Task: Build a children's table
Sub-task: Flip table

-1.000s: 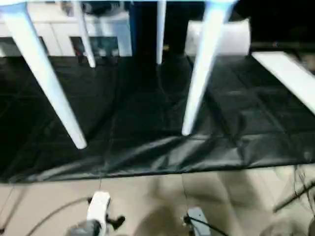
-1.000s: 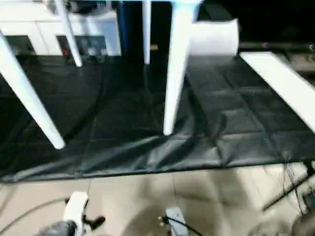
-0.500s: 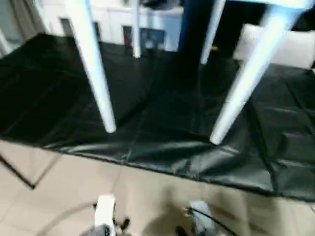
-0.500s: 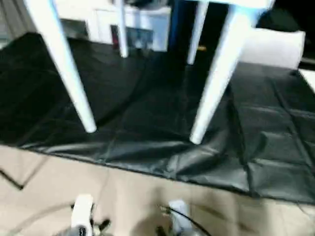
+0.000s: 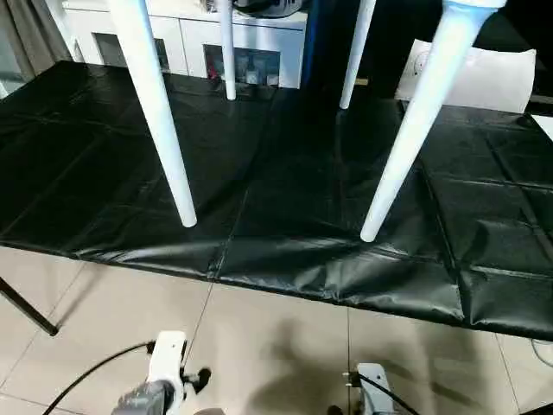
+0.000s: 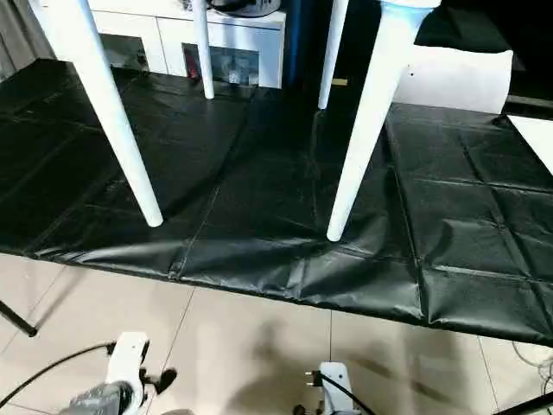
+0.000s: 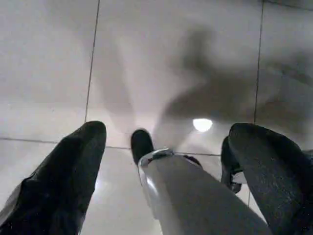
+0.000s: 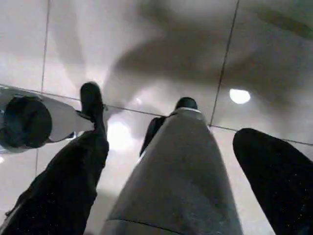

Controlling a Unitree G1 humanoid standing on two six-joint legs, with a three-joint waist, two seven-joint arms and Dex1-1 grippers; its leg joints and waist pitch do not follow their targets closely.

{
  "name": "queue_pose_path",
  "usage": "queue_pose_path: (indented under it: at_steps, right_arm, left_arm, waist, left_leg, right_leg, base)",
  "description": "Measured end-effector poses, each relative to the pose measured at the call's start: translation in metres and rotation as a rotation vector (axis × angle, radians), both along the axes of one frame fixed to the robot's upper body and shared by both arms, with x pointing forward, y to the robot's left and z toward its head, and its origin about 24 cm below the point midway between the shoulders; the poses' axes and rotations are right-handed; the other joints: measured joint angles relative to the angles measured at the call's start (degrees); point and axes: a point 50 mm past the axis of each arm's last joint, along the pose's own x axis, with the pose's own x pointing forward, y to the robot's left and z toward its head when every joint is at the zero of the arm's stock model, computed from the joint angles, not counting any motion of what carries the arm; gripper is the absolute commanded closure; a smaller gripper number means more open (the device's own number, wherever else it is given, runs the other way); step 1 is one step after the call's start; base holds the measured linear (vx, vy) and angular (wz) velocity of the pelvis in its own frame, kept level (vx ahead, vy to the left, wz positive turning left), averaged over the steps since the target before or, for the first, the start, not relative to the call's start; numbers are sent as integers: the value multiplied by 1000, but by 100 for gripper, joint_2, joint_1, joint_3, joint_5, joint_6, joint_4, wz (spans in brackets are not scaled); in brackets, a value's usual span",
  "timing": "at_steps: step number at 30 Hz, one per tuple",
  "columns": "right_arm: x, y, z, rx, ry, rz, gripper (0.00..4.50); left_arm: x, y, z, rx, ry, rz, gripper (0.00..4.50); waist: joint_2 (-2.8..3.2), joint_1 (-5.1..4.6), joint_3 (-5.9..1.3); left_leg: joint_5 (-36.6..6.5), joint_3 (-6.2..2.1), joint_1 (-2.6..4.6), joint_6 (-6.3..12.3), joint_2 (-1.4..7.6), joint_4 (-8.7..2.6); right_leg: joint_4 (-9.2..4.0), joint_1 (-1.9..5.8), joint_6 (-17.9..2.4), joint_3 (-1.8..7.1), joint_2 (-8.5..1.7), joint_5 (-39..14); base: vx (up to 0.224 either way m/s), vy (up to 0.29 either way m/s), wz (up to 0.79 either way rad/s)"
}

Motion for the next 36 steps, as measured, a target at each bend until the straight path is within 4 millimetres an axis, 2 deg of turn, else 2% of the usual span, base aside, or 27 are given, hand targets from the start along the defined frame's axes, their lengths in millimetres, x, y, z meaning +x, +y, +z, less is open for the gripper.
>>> queue_pose_path:
  at_steps: [6,11,22,36]
  right_arm:
    - [0,0,0,-12,20,8,0]
    - [-5,0,-2,-24,54,7,0]
    - [-6,0,-2,-27,61,-11,0]
    - [-6,0,-2,-28,61,-8,0]
  left_arm:
    - [-15,-6,-8,-27,86,-16,8]
    - [-26,-9,-13,-37,151,-24,8]
    - [-23,-22,-14,-53,158,-5,8]
    - [-22,-23,-14,-54,158,-4,8]
  waist:
    - [-16,-4,-13]
    - [-11,3,-10]
    - [14,-5,-29]
    - [18,-11,-28]
  left_leg:
    - [7,18,-12,59,7,0]
    - [-12,18,-9,24,8,-1]
    - [-11,20,-3,22,9,-8]
    - [-11,21,-5,22,10,-17]
  right_leg:
    - [-47,-6,0,3,6,1]
    - [-50,-2,-1,3,6,1]
    - [-55,3,-1,6,7,2]
    - [-72,3,-1,6,8,2]
  base:
    - [0,0,0]
    - [0,0,0]
    - [0,0,0]
    - [0,0,0]
